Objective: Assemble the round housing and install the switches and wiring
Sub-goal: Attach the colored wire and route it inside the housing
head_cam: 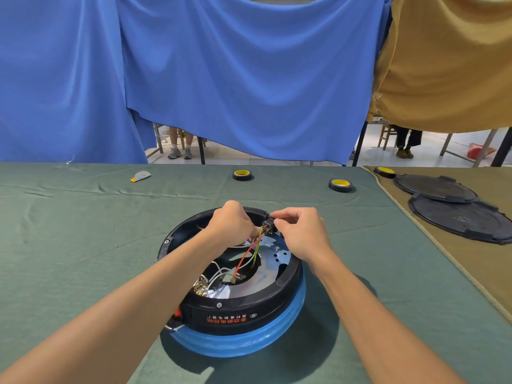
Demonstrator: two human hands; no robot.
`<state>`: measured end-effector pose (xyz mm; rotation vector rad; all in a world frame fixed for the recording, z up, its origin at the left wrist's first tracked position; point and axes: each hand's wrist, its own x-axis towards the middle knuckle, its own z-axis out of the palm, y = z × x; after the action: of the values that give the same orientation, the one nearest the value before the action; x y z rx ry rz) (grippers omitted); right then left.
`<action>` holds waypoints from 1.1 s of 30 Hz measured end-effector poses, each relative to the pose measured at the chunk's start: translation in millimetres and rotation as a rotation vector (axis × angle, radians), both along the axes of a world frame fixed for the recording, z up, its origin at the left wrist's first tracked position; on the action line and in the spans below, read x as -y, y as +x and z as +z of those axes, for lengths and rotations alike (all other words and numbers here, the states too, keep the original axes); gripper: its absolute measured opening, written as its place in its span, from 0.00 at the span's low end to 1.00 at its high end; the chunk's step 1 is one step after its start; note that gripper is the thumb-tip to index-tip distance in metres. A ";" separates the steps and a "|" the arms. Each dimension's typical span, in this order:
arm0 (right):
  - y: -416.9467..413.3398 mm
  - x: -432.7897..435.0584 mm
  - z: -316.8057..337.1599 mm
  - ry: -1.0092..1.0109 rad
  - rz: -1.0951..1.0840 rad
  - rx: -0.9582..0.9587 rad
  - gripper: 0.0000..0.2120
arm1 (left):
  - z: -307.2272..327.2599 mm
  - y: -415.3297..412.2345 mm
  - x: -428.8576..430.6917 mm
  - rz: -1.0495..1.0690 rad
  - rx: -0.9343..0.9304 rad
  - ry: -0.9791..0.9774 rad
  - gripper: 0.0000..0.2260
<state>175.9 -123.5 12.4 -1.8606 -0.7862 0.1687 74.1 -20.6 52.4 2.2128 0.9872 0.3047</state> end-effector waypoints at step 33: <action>1.6 5.2 -3.0 0.039 -0.054 -0.165 0.09 | -9.9 26.0 -5.5 -0.125 0.084 0.049 0.06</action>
<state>177.5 -128.8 9.3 -1.8038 -0.6211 0.2669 100.0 -15.1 42.5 2.2746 0.8004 0.3651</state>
